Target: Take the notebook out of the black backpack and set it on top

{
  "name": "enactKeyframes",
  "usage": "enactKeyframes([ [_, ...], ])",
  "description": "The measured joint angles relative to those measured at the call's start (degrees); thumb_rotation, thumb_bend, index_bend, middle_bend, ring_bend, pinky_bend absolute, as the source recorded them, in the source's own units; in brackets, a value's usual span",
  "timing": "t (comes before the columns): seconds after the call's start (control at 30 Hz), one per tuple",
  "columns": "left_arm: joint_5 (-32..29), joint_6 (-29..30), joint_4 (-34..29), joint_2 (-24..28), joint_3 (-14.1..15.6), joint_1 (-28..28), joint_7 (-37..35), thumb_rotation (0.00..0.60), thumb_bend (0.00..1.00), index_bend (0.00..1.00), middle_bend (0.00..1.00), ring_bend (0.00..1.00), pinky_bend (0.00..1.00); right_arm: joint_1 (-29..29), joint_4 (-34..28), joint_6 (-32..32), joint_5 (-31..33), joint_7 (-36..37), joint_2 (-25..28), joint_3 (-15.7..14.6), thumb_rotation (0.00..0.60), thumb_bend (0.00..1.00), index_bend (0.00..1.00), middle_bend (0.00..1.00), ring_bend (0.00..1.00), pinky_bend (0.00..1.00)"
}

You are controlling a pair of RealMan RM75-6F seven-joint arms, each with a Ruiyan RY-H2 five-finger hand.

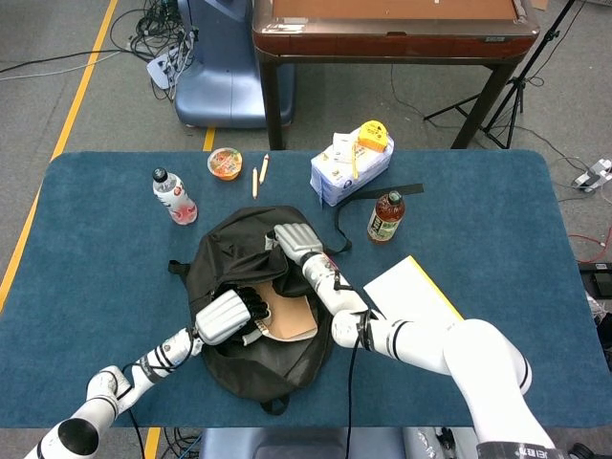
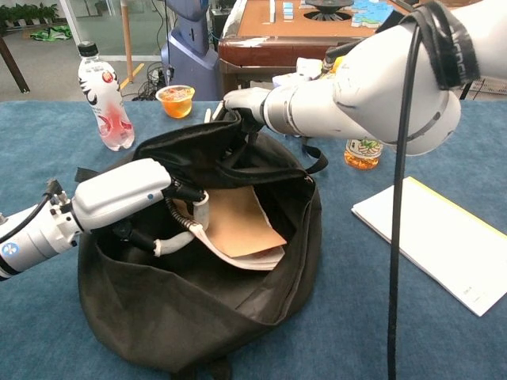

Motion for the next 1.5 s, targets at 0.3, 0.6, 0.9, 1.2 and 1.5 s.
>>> enactKeyframes([
  [0.3,0.5,3.7,-2.4,1.0,0.1,0.9,-1.1,0.6,0.5,0.65,0.61,0.47,0.4,0.3,0.9,-0.3,0.5,0.3,-0.6,0.3,0.6,1.0,0.74,0.56,0.48,0.49],
  [0.6,0.0,5.0,-3.6,2.5,-0.5,2.0,-1.4,0.6,0.5,0.65,0.61,0.47,0.4,0.2,1.7,-0.7,0.6,0.8,-0.9,0.7,0.6,1.0,0.74,0.56,0.48,0.49],
  [0.9,-1.3,8.4,-6.5,5.7,-1.8,4.2,-2.9,0.6,0.5,0.66,0.63,0.5,0.42,-0.5,1.8,-1.1,-0.4,1.5,-0.7,0.5,0.6,1.0,0.74,0.56,0.48,0.49],
  [1.2,-3.3,12.9,-14.5,11.4,-4.7,6.0,-4.4,0.6,0.5,0.66,0.65,0.51,0.43,-1.5,0.7,-1.0,-2.1,2.7,-0.1,0.6,0.6,1.0,0.74,0.56,0.48,0.49],
  [1.5,-4.1,16.2,-28.0,20.1,-7.0,7.4,-2.3,0.6,0.5,0.67,0.67,0.53,0.45,-2.6,-1.6,-0.6,-4.5,3.8,0.8,0.6,0.6,1.0,0.74,0.55,0.48,0.49],
])
